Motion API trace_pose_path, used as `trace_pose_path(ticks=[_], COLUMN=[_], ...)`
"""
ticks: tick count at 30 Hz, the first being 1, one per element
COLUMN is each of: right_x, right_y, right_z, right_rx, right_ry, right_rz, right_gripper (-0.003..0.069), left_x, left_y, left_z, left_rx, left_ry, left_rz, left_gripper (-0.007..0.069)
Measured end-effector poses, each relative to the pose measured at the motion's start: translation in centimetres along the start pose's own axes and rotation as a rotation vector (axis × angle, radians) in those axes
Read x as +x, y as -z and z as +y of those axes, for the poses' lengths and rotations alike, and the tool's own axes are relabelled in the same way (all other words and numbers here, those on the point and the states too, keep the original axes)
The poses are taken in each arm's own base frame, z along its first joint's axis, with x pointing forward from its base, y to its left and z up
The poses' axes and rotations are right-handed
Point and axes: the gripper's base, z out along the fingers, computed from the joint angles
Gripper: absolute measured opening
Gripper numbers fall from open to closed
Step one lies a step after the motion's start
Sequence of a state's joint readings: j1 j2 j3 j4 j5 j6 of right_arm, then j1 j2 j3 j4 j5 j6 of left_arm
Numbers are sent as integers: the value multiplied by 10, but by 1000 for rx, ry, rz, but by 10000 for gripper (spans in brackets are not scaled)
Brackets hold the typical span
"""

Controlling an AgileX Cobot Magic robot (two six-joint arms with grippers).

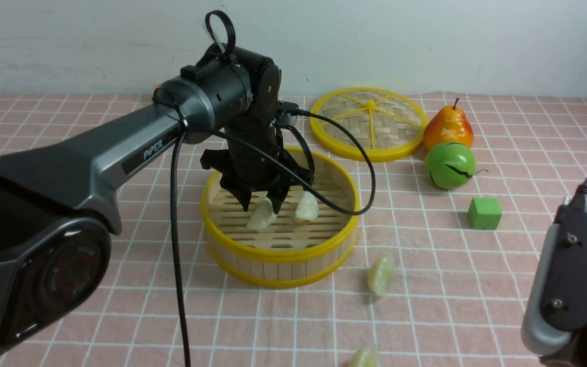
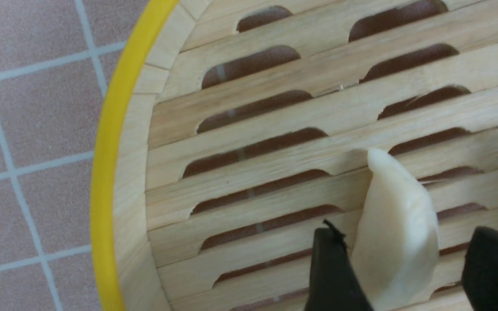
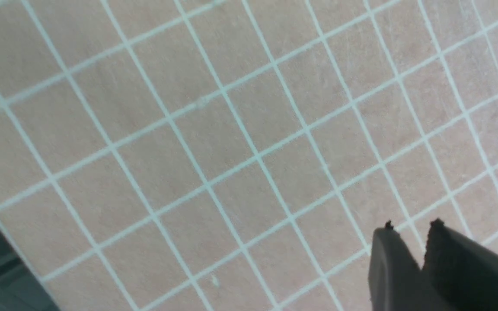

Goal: Put the dumplings into the steamer on the table with the pink tablecloth.
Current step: 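Place the dumpling into the bamboo steamer basket with the left gripper, then reach for and grasp a dumpling lying on the table beside the steamer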

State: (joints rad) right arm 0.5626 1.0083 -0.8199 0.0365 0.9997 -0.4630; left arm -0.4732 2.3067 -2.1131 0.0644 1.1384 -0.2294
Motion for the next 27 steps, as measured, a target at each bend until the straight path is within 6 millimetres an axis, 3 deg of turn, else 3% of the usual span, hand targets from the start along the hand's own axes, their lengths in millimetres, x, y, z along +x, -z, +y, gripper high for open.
trace_pose_path(ticks=[5,7,9,10,11,12,13,14,15,17,19,20,21,23,24,27], right_x=[-9,-13,-17,-21,-22,-28,-29,-38,-39,-56,-68,-69,-76,-86,-88,-100], right_y=[1,2,5,9,10,17,17,26,27,33,33,30,26,14,13,-17], right_z=[10,14,16,17,17,16,15,11,11,1,-7,-9,-14,-22,-23,-35], right_rx=[-120,-167,-201,-217,-223,-225,-225,-219,-217,-195,-175,-172,-162,-144,-143,-109], right_ry=[-116,-155,-176,-187,-191,-202,-204,-232,-236,-284,-308,-314,-329,-352,-354,-400], right_rz=[-90,-128,-163,-187,-191,-224,-226,-255,-259,-269,-261,-251,-232,-191,-189,-92], right_gripper=[142,146,148,148,148,148,148,148,148,148,143,142,141,141,141,170], left_x=[0,-1,-3,-5,-5,-7,-6,-2,-1,15,31,33,47,69,73,120], left_y=[4,18,43,67,70,109,118,159,164,222,257,259,278,293,296,310], left_z=[0,1,2,3,4,6,7,10,11,17,23,23,27,33,34,44], left_rx=[-1,-1,2,8,8,20,23,35,37,54,63,64,68,69,68,65], left_ry=[2,-5,-17,-24,-26,-36,-38,-42,-41,-38,-35,-35,-33,-33,-34,-38], left_rz=[4,-1,-31,-72,-79,-159,-178,-256,-266,-370,-425,-429,-455,-457,-457,-432], left_gripper=[413,412,402,390,387,358,349,305,299,204,126,118,64,-13,-13,-14])
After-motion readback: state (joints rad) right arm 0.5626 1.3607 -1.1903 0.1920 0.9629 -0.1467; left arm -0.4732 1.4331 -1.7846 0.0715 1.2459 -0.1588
